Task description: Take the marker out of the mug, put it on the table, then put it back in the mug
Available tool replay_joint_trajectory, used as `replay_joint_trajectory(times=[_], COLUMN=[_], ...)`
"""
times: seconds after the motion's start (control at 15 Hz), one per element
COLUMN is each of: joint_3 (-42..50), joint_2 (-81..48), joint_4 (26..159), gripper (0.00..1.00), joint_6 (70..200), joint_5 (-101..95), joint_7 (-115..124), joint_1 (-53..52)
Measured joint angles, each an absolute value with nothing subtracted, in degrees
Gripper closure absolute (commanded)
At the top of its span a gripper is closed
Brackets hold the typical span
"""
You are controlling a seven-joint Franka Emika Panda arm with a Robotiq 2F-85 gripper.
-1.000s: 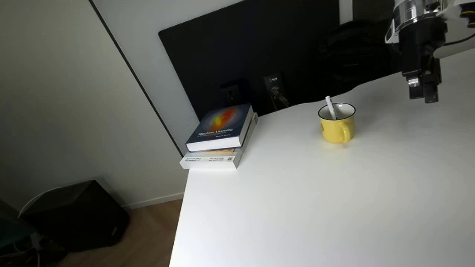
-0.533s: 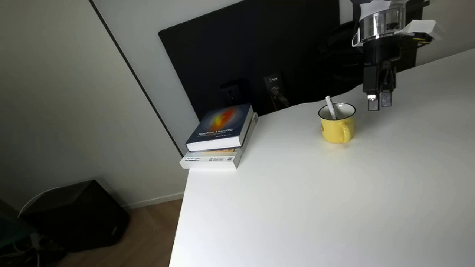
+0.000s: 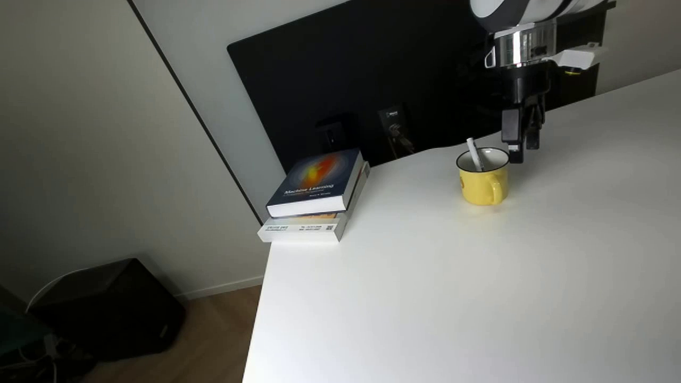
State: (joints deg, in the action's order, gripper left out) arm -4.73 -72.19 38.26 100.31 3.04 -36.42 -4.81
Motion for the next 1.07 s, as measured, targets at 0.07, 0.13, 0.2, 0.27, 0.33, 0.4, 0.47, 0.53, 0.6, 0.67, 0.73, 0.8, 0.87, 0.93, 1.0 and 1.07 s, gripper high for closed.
replay_joint_trajectory(times=[0.07, 0.13, 0.2, 0.27, 0.33, 0.4, 0.47, 0.53, 0.6, 0.67, 0.73, 0.8, 0.87, 0.93, 1.0, 1.07], joint_3=[-4.6, -4.6, -4.5, -4.4, -4.3, -4.1, -3.8, -3.6, -3.2, -3.0, -2.8, -2.6, -2.6, -2.6, -2.5, -2.5], joint_2=[-72.2, -72.2, -72.2, -72.2, -72.2, -72.2, -72.2, -72.2, -72.2, -72.2, -72.2, -72.2, -72.2, -72.3, -72.3, -72.3], joint_4=[38.1, 37.9, 37.7, 37.4, 37.1, 36.8, 36.6, 36.5, 36.3, 36.1, 36.1, 36.0, 36.0, 36.0, 36.0, 36.0], gripper=[0.00, 0.00, 0.00, 0.00, 0.00, 0.00, 0.00, 0.00, 0.00, 0.00, 0.00, 0.00, 0.00, 0.00, 0.00, 0.00], joint_6=[100.3, 100.3, 99.8, 99.2, 98.9, 98.8, 99.0, 99.2, 99.5, 100.1, 101.1, 102.4, 103.6, 104.6, 105.3, 106.0], joint_5=[2.7, 2.4, 2.1, 1.9, 1.7, 1.3, 0.9, 0.5, 0.0, -0.3, -0.3, -0.3, -0.3, -0.3, -0.3, -0.3], joint_7=[-36.4, -36.4, -36.4, -36.4, -36.4, -36.4, -36.4, -36.4, -36.4, -36.4, -36.4, -36.4, -36.4, -36.4, -36.3, -36.3], joint_1=[-5.1, -5.3, -5.6, -5.8, -6.0, -6.2, -6.4, -6.6, -6.9, -7.1, -7.3, -7.4, -7.4, -7.4, -7.4, -7.4])
